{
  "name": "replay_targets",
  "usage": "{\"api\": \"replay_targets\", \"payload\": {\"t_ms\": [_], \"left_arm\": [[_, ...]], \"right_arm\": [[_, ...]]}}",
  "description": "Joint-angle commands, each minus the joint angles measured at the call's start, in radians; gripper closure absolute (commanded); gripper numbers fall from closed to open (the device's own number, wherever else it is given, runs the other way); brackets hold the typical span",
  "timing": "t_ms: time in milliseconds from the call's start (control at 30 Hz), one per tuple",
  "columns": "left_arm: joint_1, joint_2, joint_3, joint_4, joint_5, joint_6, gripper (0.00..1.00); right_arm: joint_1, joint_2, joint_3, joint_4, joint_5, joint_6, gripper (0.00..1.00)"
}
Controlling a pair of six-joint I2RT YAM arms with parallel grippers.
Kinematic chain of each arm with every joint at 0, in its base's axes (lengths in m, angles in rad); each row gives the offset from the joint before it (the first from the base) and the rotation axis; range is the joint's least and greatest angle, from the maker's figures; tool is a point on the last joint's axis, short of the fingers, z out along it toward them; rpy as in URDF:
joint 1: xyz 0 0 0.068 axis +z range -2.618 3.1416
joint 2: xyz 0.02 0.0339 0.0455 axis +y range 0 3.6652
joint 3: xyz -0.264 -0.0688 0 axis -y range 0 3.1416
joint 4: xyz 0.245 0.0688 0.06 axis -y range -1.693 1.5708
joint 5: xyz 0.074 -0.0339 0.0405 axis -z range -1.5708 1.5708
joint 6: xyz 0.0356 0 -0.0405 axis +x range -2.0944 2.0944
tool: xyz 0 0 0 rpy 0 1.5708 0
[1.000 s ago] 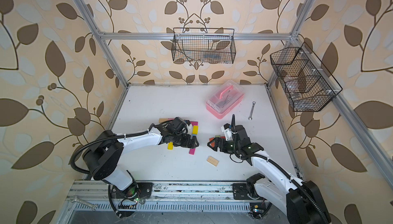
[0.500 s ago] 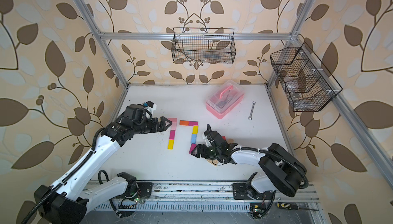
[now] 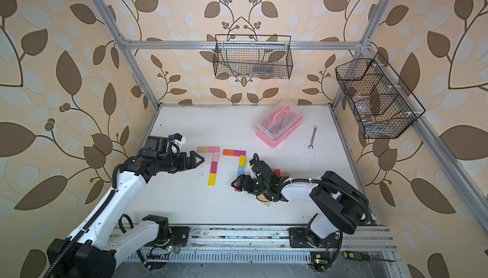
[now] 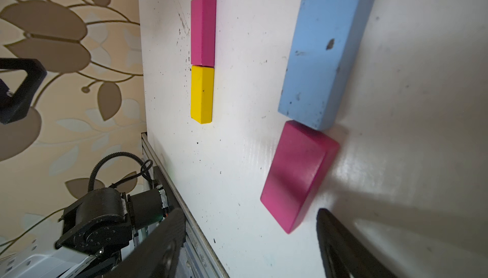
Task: Assemble the number 7 with building blocks
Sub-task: Adjust the building block at the center of the board.
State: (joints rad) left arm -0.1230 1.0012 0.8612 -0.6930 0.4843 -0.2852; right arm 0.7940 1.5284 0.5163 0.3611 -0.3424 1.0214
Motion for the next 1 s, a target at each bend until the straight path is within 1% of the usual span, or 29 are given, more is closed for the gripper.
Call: {"api": "replay_targets", "payload": {"t_ms": [0, 967], "left_arm": [[0.006, -0.006, -0.007, 0.001, 0.042, 0.034, 0.01], [0.006, 0.013, -0.015, 0.003, 0.048, 0.034, 0.01]], "right_arm": [[0.002, 0.024, 0.023, 0.017, 0.022, 0.018, 0.2], [-0.025, 0.096, 0.006, 0.085, 0.005, 0.022, 0.2]]}}
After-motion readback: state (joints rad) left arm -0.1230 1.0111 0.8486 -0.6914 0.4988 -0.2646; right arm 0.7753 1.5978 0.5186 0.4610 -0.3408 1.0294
